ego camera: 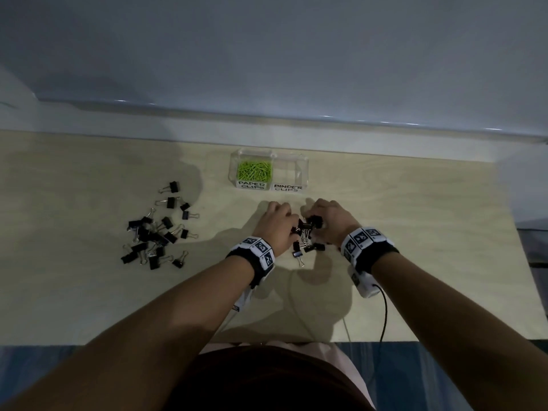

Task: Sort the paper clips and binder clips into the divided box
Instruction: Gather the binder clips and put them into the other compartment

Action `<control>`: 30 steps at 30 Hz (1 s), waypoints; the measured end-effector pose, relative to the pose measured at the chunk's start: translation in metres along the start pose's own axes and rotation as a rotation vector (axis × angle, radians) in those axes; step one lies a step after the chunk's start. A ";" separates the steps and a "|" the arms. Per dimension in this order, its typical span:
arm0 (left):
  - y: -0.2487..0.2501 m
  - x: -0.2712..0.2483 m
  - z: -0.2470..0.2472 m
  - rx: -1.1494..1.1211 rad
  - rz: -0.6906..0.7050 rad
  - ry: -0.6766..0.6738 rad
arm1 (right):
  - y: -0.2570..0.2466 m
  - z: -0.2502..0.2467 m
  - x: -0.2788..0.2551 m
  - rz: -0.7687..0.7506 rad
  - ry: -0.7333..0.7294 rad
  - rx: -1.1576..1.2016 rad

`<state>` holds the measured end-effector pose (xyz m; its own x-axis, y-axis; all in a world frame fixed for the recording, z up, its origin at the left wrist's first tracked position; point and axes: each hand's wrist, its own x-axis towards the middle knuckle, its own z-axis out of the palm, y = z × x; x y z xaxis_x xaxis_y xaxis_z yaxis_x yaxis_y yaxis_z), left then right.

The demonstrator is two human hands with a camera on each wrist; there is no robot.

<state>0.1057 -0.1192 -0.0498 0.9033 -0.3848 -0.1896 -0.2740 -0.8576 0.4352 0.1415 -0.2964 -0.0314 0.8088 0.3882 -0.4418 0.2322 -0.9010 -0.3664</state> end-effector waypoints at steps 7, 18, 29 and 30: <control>0.007 0.001 0.002 -0.065 -0.083 -0.064 | -0.003 0.003 -0.005 0.127 0.068 0.105; -0.008 -0.008 -0.011 -0.240 -0.191 -0.055 | -0.022 0.007 -0.001 0.185 0.083 0.191; -0.025 -0.015 -0.039 -0.322 -0.228 -0.021 | -0.022 0.005 -0.015 0.279 0.055 0.438; -0.024 -0.011 -0.045 -0.325 -0.215 -0.006 | -0.021 0.004 -0.017 0.272 0.067 0.470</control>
<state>0.1168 -0.0789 -0.0181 0.9265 -0.2111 -0.3114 0.0407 -0.7665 0.6410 0.1207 -0.2829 -0.0196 0.8424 0.1260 -0.5240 -0.2444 -0.7773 -0.5797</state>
